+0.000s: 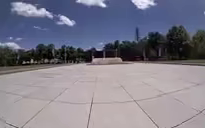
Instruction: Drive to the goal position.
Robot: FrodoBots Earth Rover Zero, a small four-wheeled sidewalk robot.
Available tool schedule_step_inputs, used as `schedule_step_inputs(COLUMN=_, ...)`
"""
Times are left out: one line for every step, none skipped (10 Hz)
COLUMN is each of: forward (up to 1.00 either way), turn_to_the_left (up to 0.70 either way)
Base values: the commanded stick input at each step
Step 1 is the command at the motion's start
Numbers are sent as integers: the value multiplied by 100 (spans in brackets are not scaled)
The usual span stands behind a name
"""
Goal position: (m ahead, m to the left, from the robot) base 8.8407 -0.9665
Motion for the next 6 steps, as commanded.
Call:
schedule_step_inputs(forward=50, turn_to_the_left=0)
schedule_step_inputs(forward=50, turn_to_the_left=0)
schedule_step_inputs(forward=50, turn_to_the_left=0)
schedule_step_inputs(forward=50, turn_to_the_left=0)
schedule_step_inputs(forward=50, turn_to_the_left=0)
schedule_step_inputs(forward=50, turn_to_the_left=0)
